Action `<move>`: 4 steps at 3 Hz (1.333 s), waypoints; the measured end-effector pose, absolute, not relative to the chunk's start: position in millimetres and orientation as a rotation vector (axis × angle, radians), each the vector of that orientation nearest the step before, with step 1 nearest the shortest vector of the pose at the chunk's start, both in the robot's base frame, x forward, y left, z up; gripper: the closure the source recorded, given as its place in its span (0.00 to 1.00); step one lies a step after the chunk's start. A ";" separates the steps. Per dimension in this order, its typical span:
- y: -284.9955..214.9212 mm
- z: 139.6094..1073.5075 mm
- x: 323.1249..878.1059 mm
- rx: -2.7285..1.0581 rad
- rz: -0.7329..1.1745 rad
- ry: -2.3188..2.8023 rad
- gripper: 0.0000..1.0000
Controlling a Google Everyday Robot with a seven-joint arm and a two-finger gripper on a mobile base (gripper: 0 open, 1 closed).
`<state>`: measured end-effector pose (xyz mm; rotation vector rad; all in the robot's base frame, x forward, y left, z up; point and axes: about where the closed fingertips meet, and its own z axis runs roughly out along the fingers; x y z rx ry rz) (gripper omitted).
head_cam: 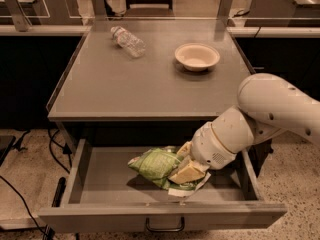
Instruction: Place green jalapeno chip bag into top drawer
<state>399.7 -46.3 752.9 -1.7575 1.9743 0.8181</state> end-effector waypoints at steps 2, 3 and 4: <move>-27.9 709.1 418.3 -1.894 0.492 1.855 1.00; -28.1 708.7 422.8 -1.886 0.467 1.850 1.00; -32.0 703.8 425.8 -1.885 0.437 1.844 1.00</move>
Offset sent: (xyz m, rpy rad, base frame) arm 0.0339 0.0257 -0.0698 -0.1953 -0.3568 0.0783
